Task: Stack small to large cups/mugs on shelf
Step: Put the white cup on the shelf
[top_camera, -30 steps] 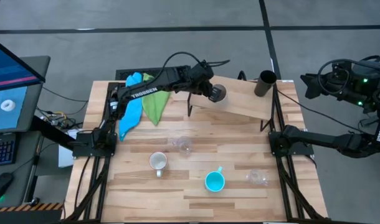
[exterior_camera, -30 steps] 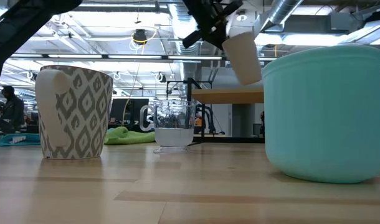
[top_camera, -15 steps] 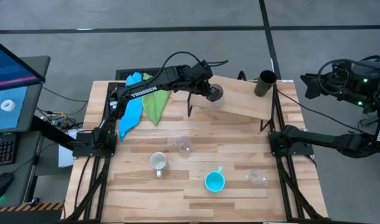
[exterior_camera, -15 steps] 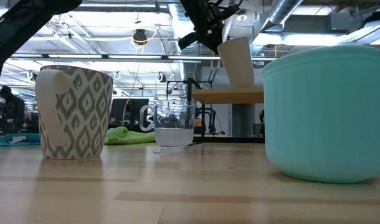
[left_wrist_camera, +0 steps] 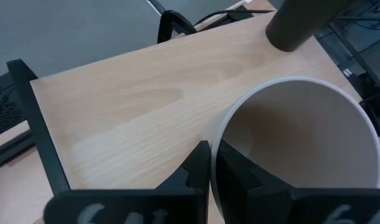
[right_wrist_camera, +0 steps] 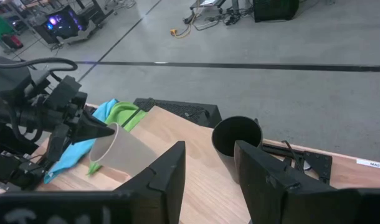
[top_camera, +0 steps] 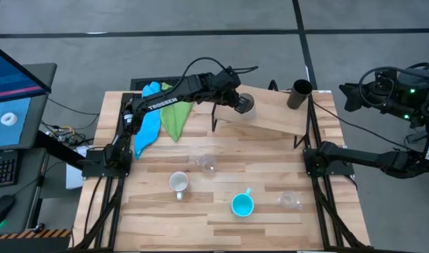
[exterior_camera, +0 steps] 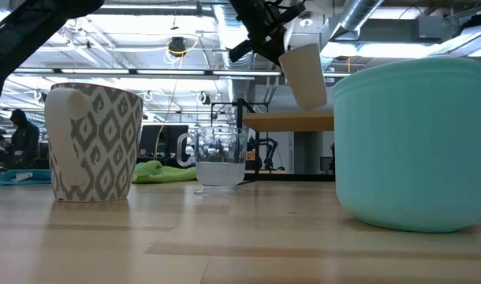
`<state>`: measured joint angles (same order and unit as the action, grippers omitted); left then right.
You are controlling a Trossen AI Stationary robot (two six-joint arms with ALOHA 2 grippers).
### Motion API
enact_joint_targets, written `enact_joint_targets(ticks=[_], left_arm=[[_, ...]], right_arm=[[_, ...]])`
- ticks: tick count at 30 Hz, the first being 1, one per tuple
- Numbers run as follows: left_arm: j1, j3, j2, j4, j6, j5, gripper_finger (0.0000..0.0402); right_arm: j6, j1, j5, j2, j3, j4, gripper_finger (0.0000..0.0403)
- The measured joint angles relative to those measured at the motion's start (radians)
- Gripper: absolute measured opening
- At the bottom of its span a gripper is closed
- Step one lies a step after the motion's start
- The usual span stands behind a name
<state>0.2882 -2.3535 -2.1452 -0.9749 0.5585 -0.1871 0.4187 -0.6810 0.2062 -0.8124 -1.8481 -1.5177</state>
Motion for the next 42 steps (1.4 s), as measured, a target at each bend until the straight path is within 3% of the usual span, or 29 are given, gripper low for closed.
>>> enact_joint_targets(ticks=[14, 42], left_arm=[[0.000, 0.000, 0.000, -0.003, -0.019, 0.006, 0.0067], [-0.003, 0.000, 0.000, 0.058, -0.096, 0.043, 0.0069]], right_arm=[[0.000, 0.000, 0.000, 0.000, 0.000, 0.000, 0.0159], [0.000, 0.000, 0.000, 0.000, 0.000, 0.000, 0.0159]])
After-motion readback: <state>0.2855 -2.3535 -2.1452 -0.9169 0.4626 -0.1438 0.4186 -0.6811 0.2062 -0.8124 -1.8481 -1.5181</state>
